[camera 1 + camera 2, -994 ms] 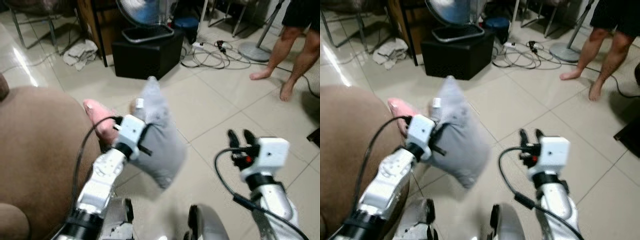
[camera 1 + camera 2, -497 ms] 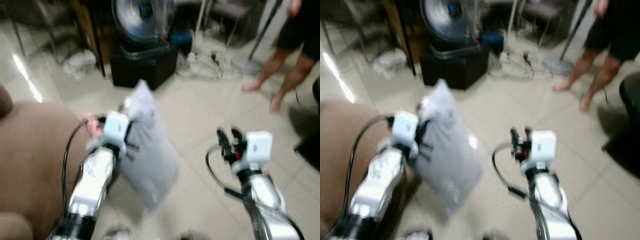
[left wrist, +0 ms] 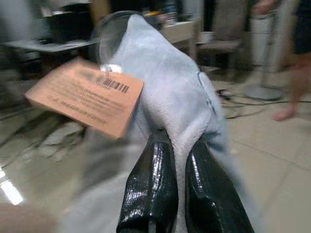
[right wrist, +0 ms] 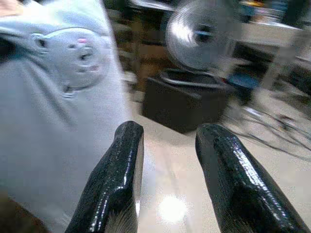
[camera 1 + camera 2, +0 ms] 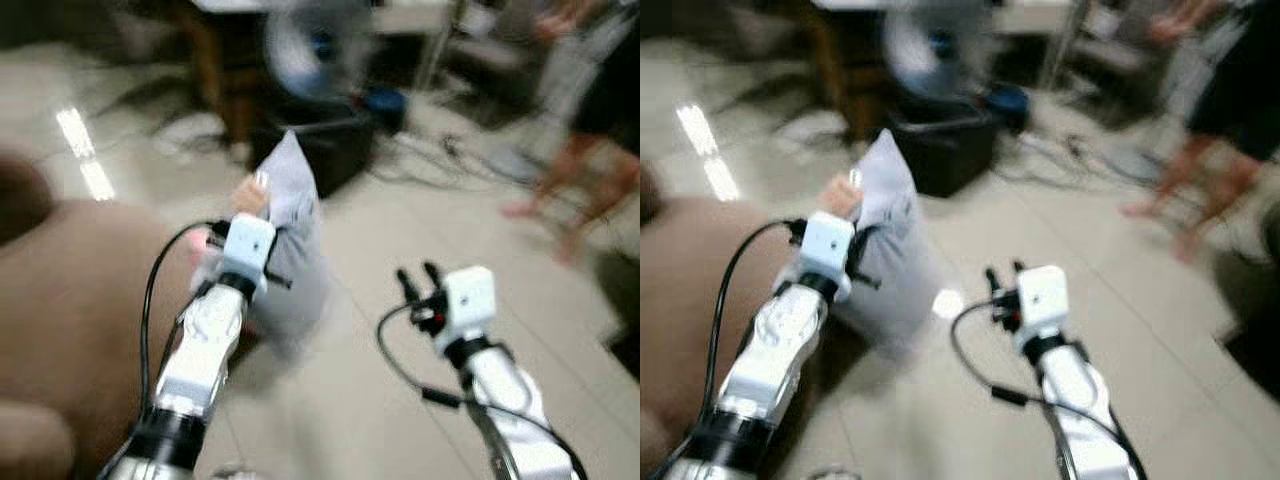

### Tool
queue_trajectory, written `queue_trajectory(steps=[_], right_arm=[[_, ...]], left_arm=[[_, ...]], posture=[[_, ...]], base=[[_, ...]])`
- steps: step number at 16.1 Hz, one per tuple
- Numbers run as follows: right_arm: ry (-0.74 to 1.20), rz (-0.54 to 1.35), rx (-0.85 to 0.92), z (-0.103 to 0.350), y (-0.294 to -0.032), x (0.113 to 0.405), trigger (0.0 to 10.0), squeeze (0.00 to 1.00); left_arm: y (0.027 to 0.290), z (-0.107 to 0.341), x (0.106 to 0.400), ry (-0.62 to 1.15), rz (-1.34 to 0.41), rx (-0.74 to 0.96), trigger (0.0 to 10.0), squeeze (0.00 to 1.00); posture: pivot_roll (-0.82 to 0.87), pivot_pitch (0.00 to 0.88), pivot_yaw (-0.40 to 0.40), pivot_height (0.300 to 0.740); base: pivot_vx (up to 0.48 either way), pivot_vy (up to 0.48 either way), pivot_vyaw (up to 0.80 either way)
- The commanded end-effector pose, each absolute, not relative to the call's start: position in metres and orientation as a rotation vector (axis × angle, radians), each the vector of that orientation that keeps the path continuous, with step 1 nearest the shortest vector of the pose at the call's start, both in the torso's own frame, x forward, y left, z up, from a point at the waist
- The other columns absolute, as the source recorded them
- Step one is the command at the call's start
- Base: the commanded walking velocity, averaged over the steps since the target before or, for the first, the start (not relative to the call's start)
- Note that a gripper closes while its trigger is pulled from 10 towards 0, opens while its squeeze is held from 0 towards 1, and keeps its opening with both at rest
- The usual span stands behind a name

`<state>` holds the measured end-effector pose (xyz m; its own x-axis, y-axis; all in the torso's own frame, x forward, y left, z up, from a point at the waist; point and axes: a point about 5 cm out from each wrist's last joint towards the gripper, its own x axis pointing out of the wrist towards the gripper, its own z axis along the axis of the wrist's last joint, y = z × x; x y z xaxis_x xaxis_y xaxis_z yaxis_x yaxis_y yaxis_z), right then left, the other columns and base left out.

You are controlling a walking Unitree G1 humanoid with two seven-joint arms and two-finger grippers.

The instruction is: Move the pillow to the sofa from floor

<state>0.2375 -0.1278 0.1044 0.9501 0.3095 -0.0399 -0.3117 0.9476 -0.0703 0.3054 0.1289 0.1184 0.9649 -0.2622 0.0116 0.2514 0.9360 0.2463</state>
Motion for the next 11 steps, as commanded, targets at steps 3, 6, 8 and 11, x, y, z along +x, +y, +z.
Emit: queue_trajectory(steps=[3,6,8,11], right_arm=[[0.024,0.338,-0.101,0.105,-0.129,0.235,10.0,0.00],[0.037,0.406,-0.101,0.101,-0.122,0.230,10.0,0.00],[0.046,0.433,-0.106,0.098,-0.118,0.229,10.0,0.00],[0.051,0.442,-0.099,0.096,-0.118,0.230,10.0,0.00]], left_arm=[[0.123,0.131,0.310,-0.106,-0.268,0.245,10.0,0.00],[0.125,0.133,0.310,-0.110,-0.266,0.259,10.0,0.00],[0.129,0.132,0.309,-0.103,-0.256,0.264,10.0,0.00],[0.133,0.124,0.301,-0.073,-0.262,0.251,10.0,0.00]], posture=[[0.00,0.001,-0.079,0.740],[0.01,0.001,-0.082,0.740],[0.01,0.000,-0.087,0.740],[0.03,0.004,-0.101,0.740]], base=[[0.376,0.000,0.80],[0.382,0.000,0.80],[0.384,0.000,0.80],[0.232,0.000,0.80]])
